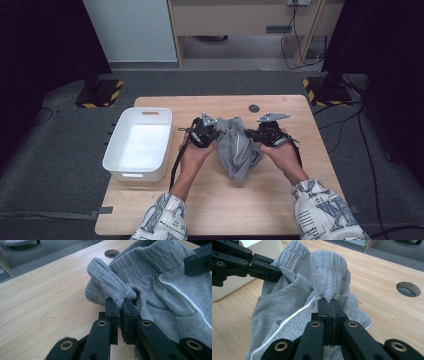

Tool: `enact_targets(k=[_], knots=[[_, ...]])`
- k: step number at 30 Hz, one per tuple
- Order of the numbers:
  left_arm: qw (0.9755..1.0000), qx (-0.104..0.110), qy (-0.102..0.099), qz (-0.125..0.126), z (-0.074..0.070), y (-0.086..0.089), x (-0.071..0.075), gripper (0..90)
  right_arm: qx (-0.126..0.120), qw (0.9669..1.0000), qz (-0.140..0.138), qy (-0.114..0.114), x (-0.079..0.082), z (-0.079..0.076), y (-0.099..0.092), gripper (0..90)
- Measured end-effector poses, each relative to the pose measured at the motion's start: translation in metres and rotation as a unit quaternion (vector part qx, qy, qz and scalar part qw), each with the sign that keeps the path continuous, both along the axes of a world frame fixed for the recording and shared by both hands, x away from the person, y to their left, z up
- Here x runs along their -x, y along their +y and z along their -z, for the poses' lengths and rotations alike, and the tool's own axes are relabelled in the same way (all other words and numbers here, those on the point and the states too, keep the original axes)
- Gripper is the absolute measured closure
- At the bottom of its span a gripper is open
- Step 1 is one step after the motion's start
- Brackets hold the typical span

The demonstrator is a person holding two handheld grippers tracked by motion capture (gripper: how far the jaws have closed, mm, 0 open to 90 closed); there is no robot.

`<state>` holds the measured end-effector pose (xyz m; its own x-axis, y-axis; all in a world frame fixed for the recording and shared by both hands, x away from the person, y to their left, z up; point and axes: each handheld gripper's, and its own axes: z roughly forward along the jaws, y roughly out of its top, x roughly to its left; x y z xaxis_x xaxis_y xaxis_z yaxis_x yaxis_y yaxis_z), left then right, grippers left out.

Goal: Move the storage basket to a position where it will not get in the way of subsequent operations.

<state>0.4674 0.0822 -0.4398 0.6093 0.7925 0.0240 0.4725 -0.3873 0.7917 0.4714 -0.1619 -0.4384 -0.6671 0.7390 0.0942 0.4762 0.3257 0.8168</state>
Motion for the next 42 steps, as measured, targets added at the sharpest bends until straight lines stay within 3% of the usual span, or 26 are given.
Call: enact_targets(k=[15,27,42], knots=[[1.0000,0.007,-0.001,-0.003,-0.015,0.010,-0.007,84.9,0.000,0.9997,0.022,-0.009,-0.007,-0.017,-0.022,89.6],[1.0000,0.003,-0.006,-0.007,-0.025,0.016,-0.011,85.0,-0.007,0.9985,0.052,-0.014,-0.013,-0.021,-0.046,89.6],[0.9999,0.001,-0.010,-0.008,-0.033,0.020,-0.016,85.0,-0.009,0.9977,0.065,-0.016,-0.015,-0.025,-0.065,89.7]])
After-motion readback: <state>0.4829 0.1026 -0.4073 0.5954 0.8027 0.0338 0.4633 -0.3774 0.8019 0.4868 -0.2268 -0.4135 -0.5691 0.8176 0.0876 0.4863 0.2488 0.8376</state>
